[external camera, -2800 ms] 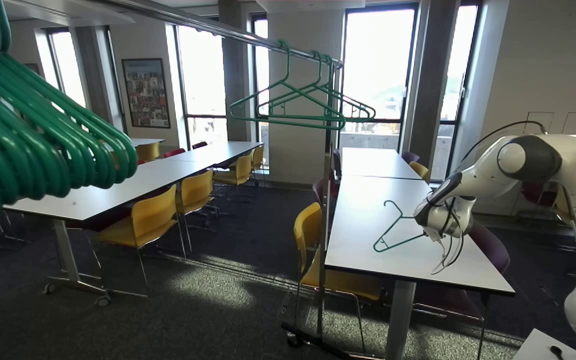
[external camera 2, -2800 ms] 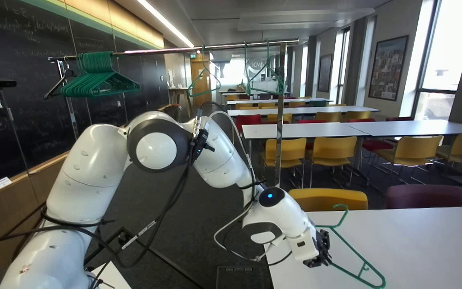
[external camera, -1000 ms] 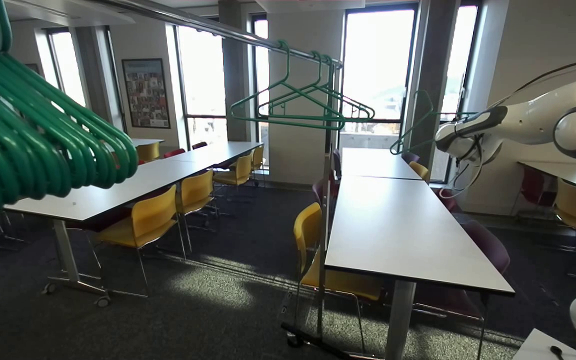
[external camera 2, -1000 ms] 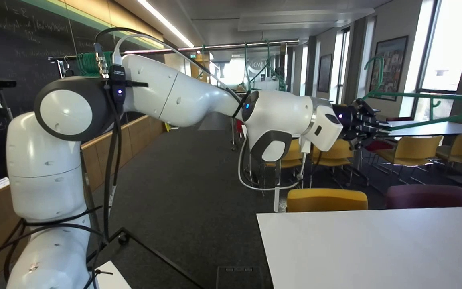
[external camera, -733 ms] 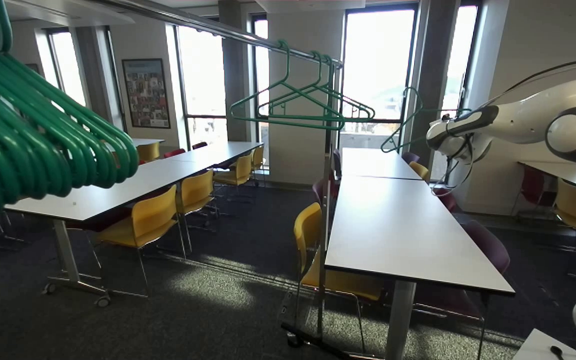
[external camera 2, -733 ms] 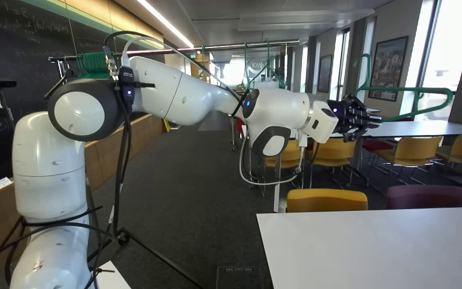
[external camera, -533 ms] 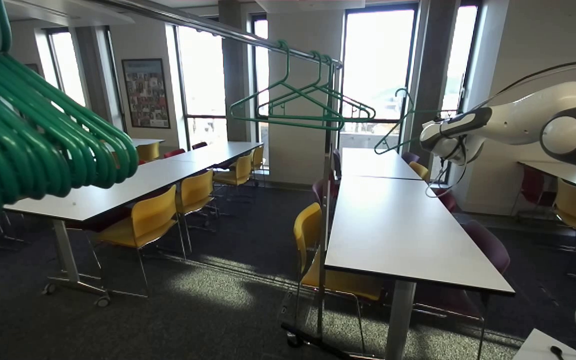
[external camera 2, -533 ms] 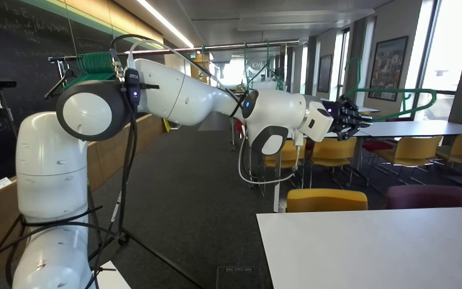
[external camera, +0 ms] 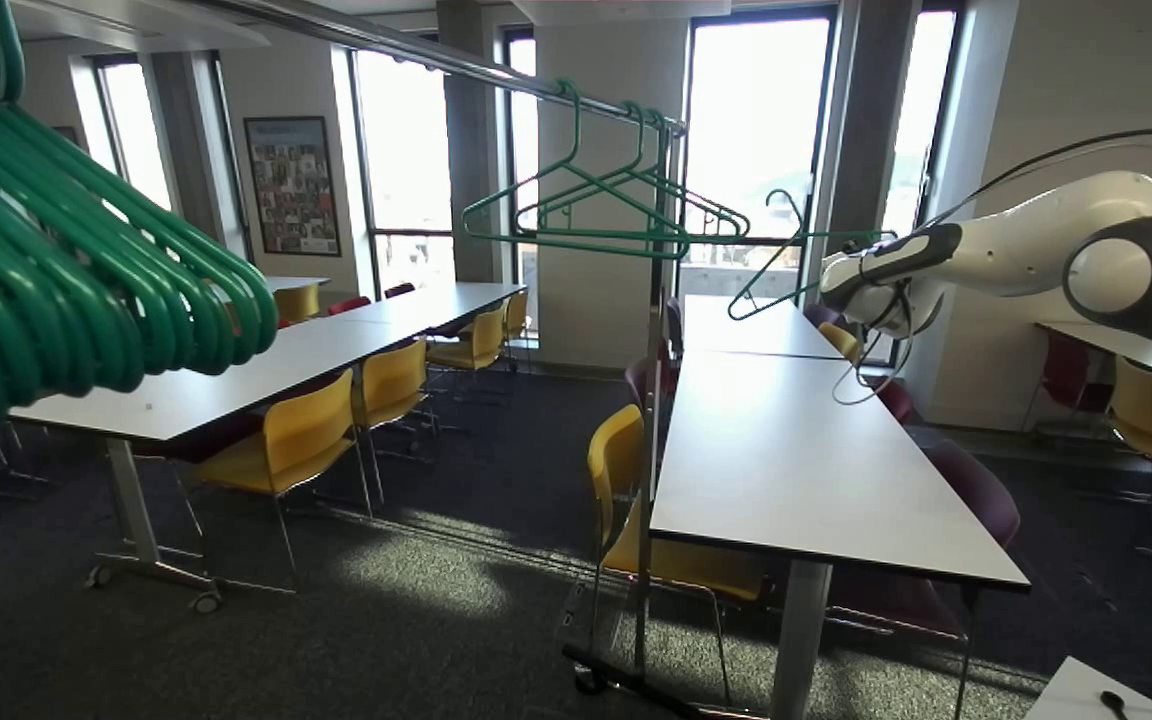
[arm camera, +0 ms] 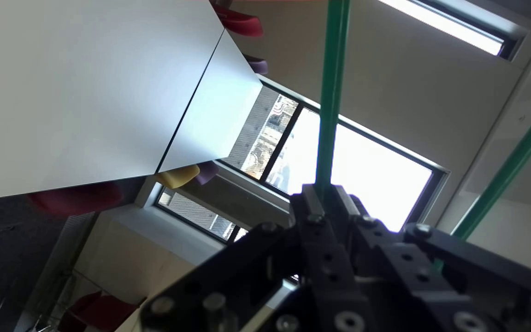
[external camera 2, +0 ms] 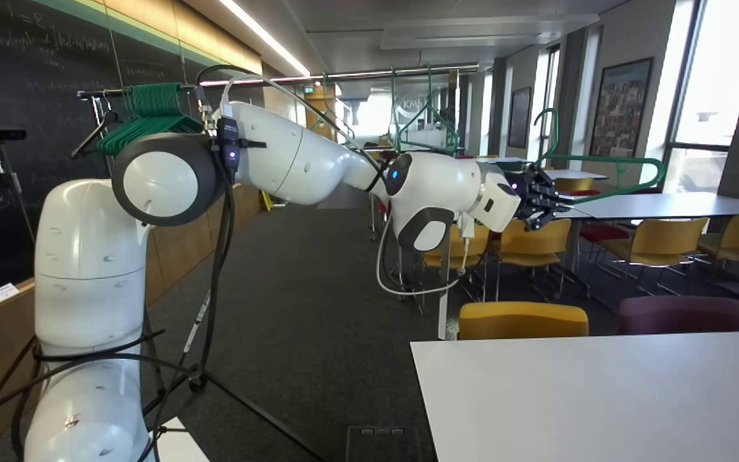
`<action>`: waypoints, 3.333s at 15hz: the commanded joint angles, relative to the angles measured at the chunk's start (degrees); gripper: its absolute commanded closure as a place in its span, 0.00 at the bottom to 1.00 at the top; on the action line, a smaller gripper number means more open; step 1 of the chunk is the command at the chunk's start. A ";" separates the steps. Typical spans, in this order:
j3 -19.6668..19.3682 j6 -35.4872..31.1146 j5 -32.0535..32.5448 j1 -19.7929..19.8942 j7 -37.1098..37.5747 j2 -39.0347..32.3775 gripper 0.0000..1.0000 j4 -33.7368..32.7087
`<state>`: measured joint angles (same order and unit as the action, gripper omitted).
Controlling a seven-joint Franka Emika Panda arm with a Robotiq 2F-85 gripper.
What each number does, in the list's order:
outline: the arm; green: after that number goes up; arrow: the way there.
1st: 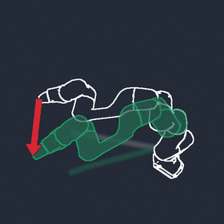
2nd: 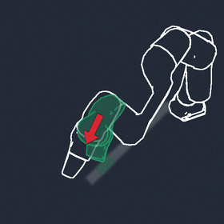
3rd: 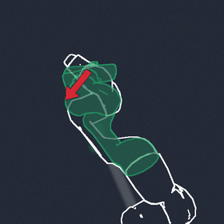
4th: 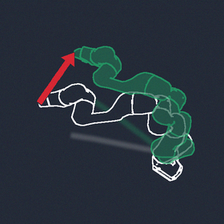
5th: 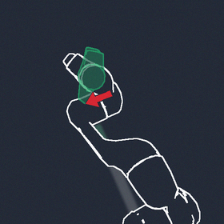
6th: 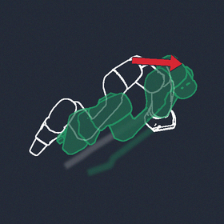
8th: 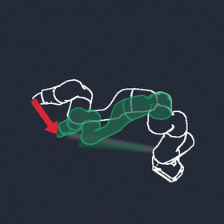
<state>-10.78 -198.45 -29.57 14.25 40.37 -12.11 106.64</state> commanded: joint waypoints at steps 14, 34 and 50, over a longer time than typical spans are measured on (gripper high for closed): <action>0.07 0.01 0.52 -0.52 -0.24 -0.50 0.97 -0.70; -4.77 0.00 2.88 -10.63 -13.40 -4.56 0.97 -27.95; -28.45 0.01 -7.79 -36.27 -19.89 -8.61 0.97 -24.28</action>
<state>-33.96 -198.45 -32.53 -16.86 21.52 -20.72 80.54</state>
